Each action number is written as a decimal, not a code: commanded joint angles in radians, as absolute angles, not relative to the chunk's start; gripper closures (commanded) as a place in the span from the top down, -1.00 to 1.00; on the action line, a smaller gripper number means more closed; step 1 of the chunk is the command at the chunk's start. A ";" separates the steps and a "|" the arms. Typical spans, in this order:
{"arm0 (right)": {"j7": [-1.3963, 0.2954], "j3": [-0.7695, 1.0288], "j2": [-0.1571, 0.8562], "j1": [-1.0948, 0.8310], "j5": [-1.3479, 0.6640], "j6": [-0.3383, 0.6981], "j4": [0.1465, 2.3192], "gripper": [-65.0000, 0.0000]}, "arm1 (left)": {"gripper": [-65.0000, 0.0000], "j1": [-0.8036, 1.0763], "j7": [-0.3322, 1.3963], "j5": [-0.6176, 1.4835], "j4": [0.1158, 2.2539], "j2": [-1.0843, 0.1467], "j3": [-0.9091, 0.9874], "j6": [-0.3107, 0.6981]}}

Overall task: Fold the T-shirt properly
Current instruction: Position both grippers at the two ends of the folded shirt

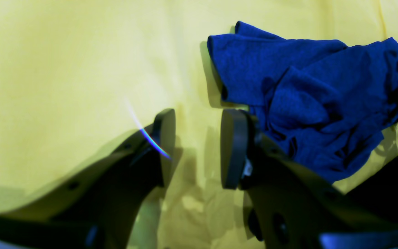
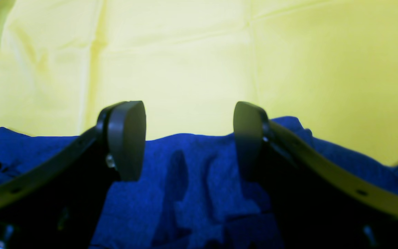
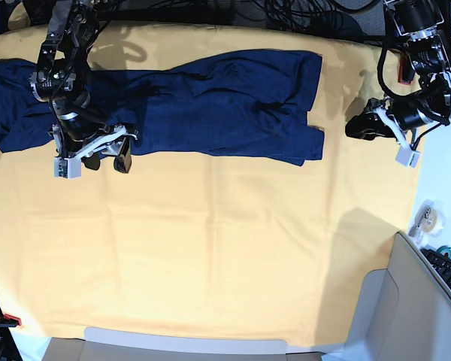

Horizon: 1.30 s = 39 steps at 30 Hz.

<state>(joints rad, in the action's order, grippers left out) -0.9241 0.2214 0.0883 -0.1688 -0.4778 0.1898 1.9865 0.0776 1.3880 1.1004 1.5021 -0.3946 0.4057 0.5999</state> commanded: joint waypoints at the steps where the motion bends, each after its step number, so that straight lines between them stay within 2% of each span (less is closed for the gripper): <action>1: -0.901 0.223 0.094 -0.163 -0.492 0.196 2.003 0.21 | -0.31 0.067 1.396 1.119 1.518 -0.415 0.410 0.602; 23: -0.903 0.223 0.099 -0.165 -0.492 0.196 2.003 0.21 | -0.31 0.076 1.396 1.119 1.547 -0.410 0.410 0.602; 29: -0.903 0.225 0.099 -0.162 -0.492 0.196 2.005 0.21 | -0.19 0.102 1.396 1.119 1.552 -0.354 0.410 0.602; 39: -0.903 0.371 0.096 -0.162 -0.492 0.196 2.008 0.21 | -0.19 0.102 1.396 1.112 1.537 -0.320 0.387 0.601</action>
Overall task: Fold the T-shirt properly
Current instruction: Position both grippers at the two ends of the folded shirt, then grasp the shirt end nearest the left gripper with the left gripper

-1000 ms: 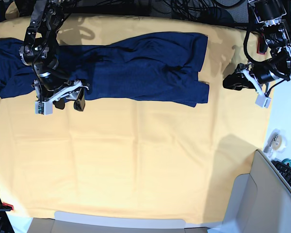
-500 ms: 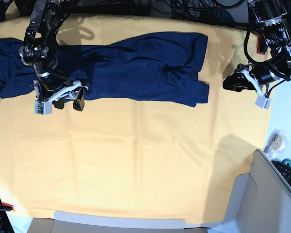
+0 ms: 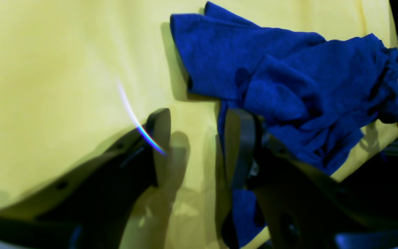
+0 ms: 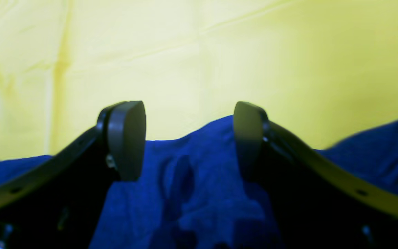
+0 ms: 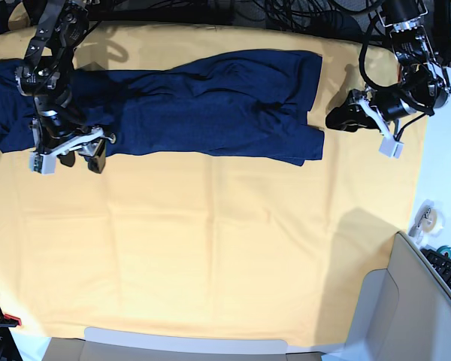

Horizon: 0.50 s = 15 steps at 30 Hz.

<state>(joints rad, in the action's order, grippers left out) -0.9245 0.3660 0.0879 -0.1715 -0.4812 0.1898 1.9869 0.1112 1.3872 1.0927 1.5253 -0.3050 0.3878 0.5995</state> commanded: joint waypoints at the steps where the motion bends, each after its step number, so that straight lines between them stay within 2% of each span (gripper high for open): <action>1: -0.903 0.386 0.096 -0.162 -0.492 0.196 2.008 0.21 | -0.19 0.101 1.396 1.112 1.520 -0.323 0.367 0.601; 9: -0.903 0.433 0.096 -0.163 -0.492 0.196 2.008 0.21 | -0.20 0.064 1.396 1.110 1.389 -0.323 0.272 0.601; 15: -0.903 0.433 0.096 -0.165 -0.492 0.196 2.006 0.21 | -0.20 0.059 1.396 1.110 1.374 -0.311 0.199 0.601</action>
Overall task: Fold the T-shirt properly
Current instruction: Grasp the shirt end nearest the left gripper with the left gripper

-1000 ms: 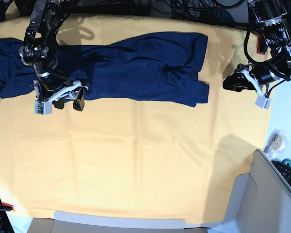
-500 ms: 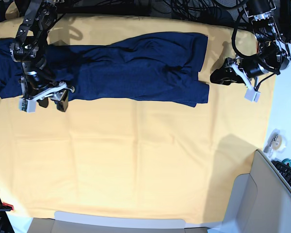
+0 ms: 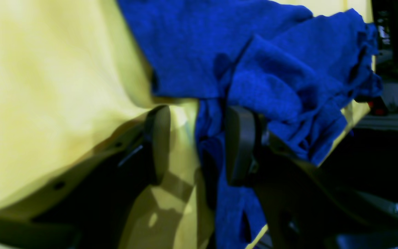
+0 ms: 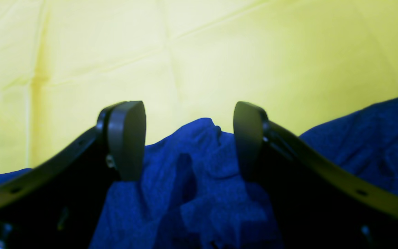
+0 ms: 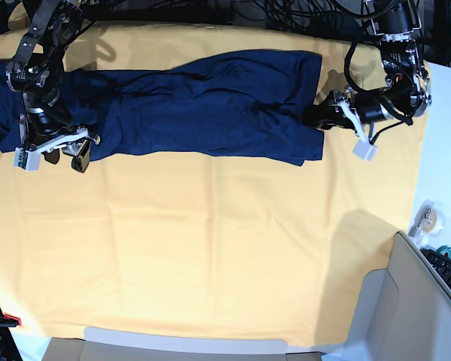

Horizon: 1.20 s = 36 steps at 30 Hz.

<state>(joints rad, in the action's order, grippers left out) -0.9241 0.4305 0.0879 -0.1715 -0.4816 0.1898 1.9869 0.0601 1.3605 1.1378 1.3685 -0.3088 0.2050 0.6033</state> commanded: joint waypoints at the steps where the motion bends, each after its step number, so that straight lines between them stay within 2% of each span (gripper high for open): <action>1: -0.903 0.433 0.096 -0.165 -0.492 0.196 2.006 0.21 | -0.20 0.059 1.396 1.110 1.374 -0.305 0.193 0.601; 22: -0.903 0.433 0.096 -0.165 -0.492 0.196 2.003 0.21 | -0.22 0.079 1.396 1.113 1.374 -0.262 0.173 0.601; 25: -0.903 0.433 0.094 -0.165 -0.492 0.196 2.003 0.21 | -0.41 0.081 1.396 1.113 1.374 -0.262 0.171 0.601; 29: -0.903 0.433 0.094 -0.165 -0.492 0.196 2.003 0.21 | -0.96 0.079 1.396 1.112 1.374 -0.262 0.170 0.601; 36: -0.903 0.441 0.094 -0.159 -0.492 0.196 2.003 0.21 | -1.00 0.074 1.396 1.118 1.379 -0.243 0.170 0.604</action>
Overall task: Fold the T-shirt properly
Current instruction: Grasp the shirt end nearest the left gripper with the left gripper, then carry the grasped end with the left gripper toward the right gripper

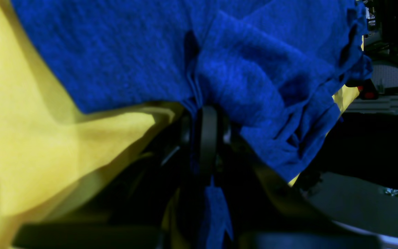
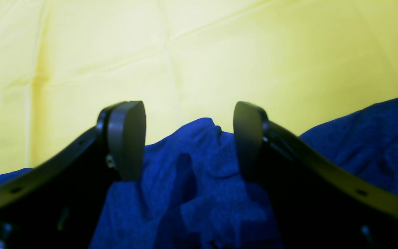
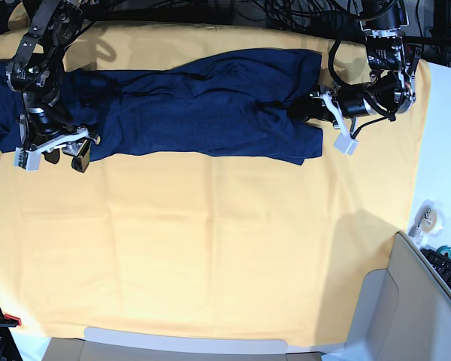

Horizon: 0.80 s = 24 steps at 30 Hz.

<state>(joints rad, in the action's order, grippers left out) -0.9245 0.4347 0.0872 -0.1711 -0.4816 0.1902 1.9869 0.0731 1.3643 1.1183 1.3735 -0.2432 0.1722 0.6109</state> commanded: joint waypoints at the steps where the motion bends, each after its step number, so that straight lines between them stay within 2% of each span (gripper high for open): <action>1: -0.903 0.453 0.094 -0.157 -0.492 0.196 2.003 0.21 | -1.00 0.074 1.396 1.118 1.379 -0.237 0.170 0.604; 9: -0.903 0.581 0.094 -0.143 -0.519 0.196 2.003 0.20 | -1.00 0.074 1.396 1.119 1.526 -0.200 0.162 0.605; 14: -0.903 0.684 0.094 -0.150 -0.553 0.196 2.003 0.20 | -1.00 0.071 1.396 1.115 1.636 -0.188 0.044 0.601; 24: -0.906 0.940 0.102 -0.180 -0.552 0.197 2.003 0.20 | -1.00 -0.056 1.362 1.033 1.630 -0.021 -0.193 0.599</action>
